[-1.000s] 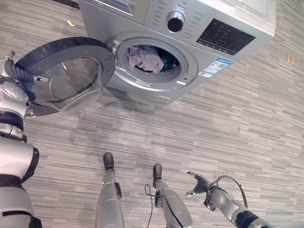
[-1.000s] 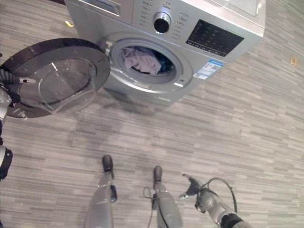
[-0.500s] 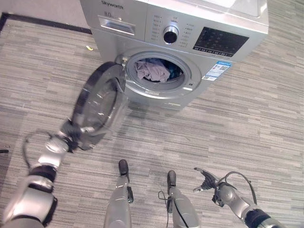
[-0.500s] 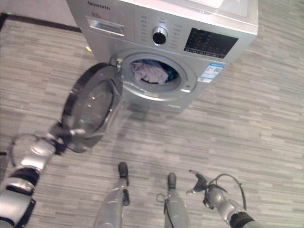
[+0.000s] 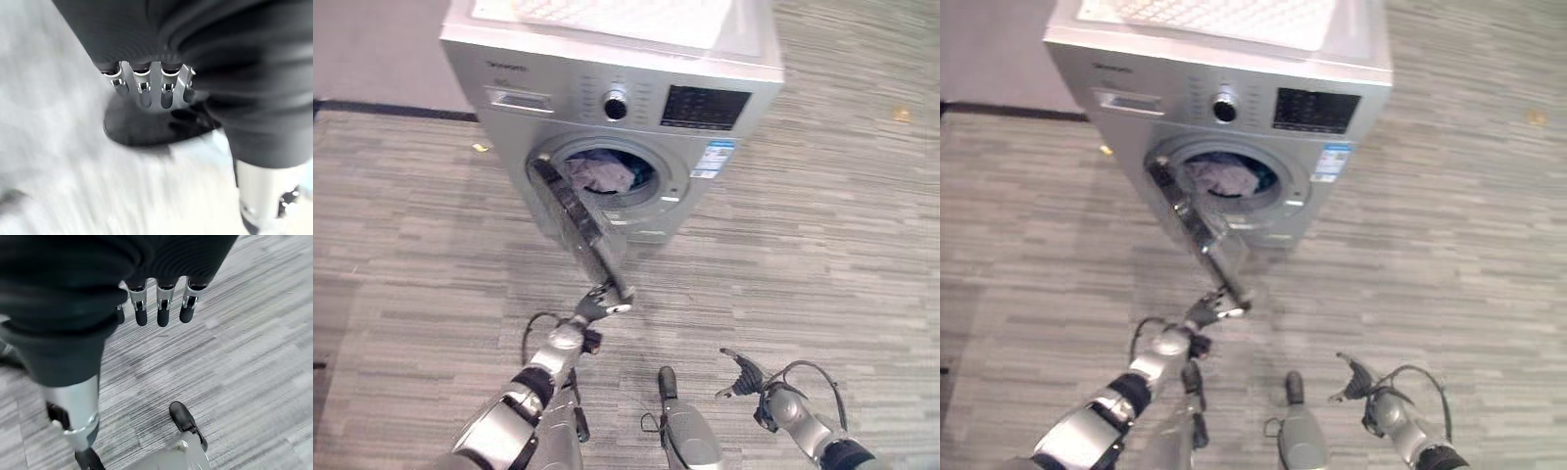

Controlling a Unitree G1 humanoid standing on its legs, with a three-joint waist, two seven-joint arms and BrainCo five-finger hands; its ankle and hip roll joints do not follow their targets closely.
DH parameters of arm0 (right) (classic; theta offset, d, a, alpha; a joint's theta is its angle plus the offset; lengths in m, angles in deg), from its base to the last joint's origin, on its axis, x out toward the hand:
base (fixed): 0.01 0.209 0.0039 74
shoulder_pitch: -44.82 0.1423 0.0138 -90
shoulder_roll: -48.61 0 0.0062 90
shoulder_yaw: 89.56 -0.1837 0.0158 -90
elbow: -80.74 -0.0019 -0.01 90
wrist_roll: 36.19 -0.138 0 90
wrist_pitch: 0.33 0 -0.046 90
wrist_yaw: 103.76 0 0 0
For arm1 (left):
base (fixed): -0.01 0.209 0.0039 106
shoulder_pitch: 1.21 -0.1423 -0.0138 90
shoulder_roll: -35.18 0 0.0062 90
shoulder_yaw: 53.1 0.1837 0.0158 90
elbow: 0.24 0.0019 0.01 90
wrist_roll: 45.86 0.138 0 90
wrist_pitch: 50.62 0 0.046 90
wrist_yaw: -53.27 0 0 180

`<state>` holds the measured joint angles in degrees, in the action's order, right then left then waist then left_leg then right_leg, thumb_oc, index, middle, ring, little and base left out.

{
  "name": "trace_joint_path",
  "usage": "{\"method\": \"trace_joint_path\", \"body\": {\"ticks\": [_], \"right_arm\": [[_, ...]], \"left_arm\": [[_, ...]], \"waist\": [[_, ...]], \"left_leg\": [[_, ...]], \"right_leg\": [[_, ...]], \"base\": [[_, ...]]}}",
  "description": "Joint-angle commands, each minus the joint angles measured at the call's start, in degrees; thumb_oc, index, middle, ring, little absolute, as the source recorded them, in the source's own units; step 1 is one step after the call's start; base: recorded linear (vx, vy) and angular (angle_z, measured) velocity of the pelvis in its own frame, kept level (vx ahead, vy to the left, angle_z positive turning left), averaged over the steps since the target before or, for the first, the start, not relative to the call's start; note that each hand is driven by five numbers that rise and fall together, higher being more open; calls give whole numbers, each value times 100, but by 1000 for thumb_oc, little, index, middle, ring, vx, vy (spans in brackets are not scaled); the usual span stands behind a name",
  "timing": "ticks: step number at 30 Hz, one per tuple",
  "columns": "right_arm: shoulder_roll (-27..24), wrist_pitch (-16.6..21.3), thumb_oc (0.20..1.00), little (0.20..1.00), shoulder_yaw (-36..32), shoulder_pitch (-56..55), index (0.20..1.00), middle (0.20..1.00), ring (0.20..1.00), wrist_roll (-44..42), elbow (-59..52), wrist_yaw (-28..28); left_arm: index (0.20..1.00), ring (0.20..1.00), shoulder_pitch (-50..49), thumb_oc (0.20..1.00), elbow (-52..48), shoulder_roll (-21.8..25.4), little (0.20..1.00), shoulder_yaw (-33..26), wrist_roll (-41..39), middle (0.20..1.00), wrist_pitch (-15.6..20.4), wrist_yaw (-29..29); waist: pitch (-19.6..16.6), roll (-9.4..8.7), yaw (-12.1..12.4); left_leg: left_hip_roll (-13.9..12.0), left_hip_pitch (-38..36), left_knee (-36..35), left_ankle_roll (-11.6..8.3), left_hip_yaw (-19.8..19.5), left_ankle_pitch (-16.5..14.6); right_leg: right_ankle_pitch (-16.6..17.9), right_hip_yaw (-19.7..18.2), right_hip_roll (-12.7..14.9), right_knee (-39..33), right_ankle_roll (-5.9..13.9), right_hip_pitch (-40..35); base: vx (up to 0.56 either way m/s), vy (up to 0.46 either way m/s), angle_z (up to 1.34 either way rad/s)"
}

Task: Grab the laundry basket,head to the washer,open it,put in the laundry and shut it.

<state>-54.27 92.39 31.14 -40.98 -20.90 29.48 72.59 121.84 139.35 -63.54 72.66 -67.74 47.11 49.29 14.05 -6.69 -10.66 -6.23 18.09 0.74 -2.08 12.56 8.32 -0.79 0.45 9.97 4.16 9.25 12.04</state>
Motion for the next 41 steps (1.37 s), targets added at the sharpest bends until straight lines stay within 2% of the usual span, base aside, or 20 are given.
{"method": "trace_joint_path", "body": {"ticks": [1, 3, 7, 9, 10, 11, 14, 17, 18, 21, 23, 24, 26, 28, 32, 41], "right_arm": [[-41, 134, 1000, 1000, -61, -379, 1000, 1000, 1000, -144, 176, -224], [4, 141, 1000, 1000, -105, -453, 1000, 1000, 1000, -152, 269, -238], [268, 145, 1000, 1000, -160, -621, 1000, 1000, 1000, -57, 827, -182], [304, 146, 1000, 1000, -170, -605, 1000, 1000, 1000, -53, 931, -160], [363, 148, 1000, 1000, -235, -583, 1000, 1000, 1000, -76, 1020, -137], [364, 148, 1000, 1000, -233, -580, 1000, 1000, 1000, -76, 1021, -138], [404, 186, 1000, 1000, -451, -577, 1000, 1000, 1000, -204, 1008, -158], [376, 214, 1000, 1000, -563, -645, 1000, 1000, 1000, -234, 957, -157], [358, 220, 1000, 1000, -684, -696, 1000, 1000, 1000, -247, 952, -166], [375, 240, 1000, 1000, -777, -733, 1000, 1000, 1000, -262, 1035, -192], [506, 268, 1000, 1000, -918, -761, 1000, 1000, 1000, -326, 1348, -309], [507, 270, 1000, 1000, -916, -760, 1000, 1000, 1000, -326, 1350, -310], [813, 252, 1000, 1000, -1037, -788, 1000, 1000, 1000, -424, 1955, -439], [983, 196, 1000, 1000, -1044, -749, 1000, 1000, 1000, -458, 2273, -459], [1228, 104, 1000, 1000, -1124, -770, 1000, 1000, 1000, -540, 2588, -489], [1381, -15, 1000, 1000, -1055, -730, 1000, 1000, 1000, -611, 2842, -398]], "left_arm": [[1000, 1000, 371, 1000, -927, -126, 1000, 155, 321, 1000, 724, -251], [1000, 1000, 318, 1000, -1189, 5, 1000, 286, 516, 1000, 759, -267], [1000, 1000, -603, 1000, -1745, 914, 1000, 121, 863, 1000, 812, -62], [1000, 1000, -835, 1000, -1752, 1097, 1000, 34, 888, 1000, 822, -11], [1000, 1000, -1387, 1000, -1613, 1373, 1000, -348, 765, 1000, 803, 69], [1000, 1000, -1388, 1000, -1616, 1376, 1000, -351, 765, 1000, 802, 70], [1000, 1000, -2348, 1000, -1473, 1819, 1000, -1116, 539, 1000, 886, 187], [1000, 1000, -2735, 1000, -1362, 1959, 1000, -1424, 464, 1000, 891, 261], [1000, 1000, -3071, 1000, -1040, 1970, 1000, -1793, 377, 1000, 867, 278], [1000, 1000, -3302, 1000, -868, 1991, 1000, -1998, 522, 1000, 914, 186], [1000, 1000, -3483, 1000, -312, 1928, 1000, -2354, 896, 1000, 1018, -147], [1000, 1000, -3483, 1000, -309, 1926, 1000, -2355, 898, 1000, 1021, -150], [1000, 1000, -3547, 1000, 903, 1619, 1000, -2840, 1126, 1000, 881, -509], [1000, 1000, -3538, 1000, 1511, 1410, 1000, -3110, 1054, 1000, 730, -604], [1000, 1000, -3610, 1000, 1786, 1090, 1000, -3481, 594, 1000, 686, -564], [1000, 1000, -3592, 1000, 1703, 854, 1000, -3222, 485, 1000, 619, -333]], "waist": [[-93, -56, 138], [-77, -31, 168], [-5, 150, 471], [-4, 179, 526], [-18, 227, 640], [-31, 233, 641], [-71, 312, 843], [-116, 352, 908], [-139, 397, 986], [-209, 443, 1045], [-307, 477, 1143], [-303, 477, 1139], [-468, 502, 1239], [-545, 506, 1285], [-713, 502, 1347], [-919, 529, 1356]], "left_leg": [[-462, 166, 145, -289, -429, -247], [-474, 156, 74, -297, -459, -197], [-487, 67, -199, -344, -541, -30], [-490, 47, -186, -343, -550, -36], [-495, 2, -156, -346, -576, -44], [-503, 20, -158, -346, -577, -33], [-510, -92, -171, -356, -615, -24], [-506, -158, -216, -361, -631, -7], [-495, -241, -258, -367, -648, 9], [-495, -291, -299, -370, -667, 27], [-475, -412, -359, -377, -711, 50], [-474, -418, -362, -377, -712, 51], [-435, -588, -408, -381, -769, 58], [-430, -684, -391, -382, -812, 39], [-416, -837, -361, -388, -903, -12], [-433, -1028, -359, -403, -991, -48]], "right_leg": [[-283, -38, -59, 364, -23, 97], [-298, -12, -73, 359, -26, 90], [-350, 157, -116, 285, -52, -49], [-355, 173, -117, 286, -55, -78], [-361, 181, -122, 282, -63, -135], [-345, 179, -131, 273, -65, -119], [-375, 233, -121, 272, -88, -237], [-390, 269, -119, 263, -88, -308], [-415, 312, -108, 242, -87, -417], [-402, 349, -107, 194, -91, -503], [-410, 423, -91, 129, -90, -684], [-410, 426, -90, 126, -90, -692], [-440, 530, -80, 7, -102, -972], [-474, 568, -71, -22, -118, -1133], [-541, 651, -77, -102, -148, -1427], [-649, 749, -121, -128, -195, -1700]], "base": [[-38, -99, -14], [-25, -55, -1], [-34, -80, 13], [0, -28, 21], [2, -22, 17], [6, -35, 14], [23, -34, 9], [15, -27, 6], [13, -52, 5], [4, -26, 8], [21, -55, 17], [29, -77, 17], [48, -84, 13], [43, -57, 17], [54, -53, 13], [31, -28, 7]]}}
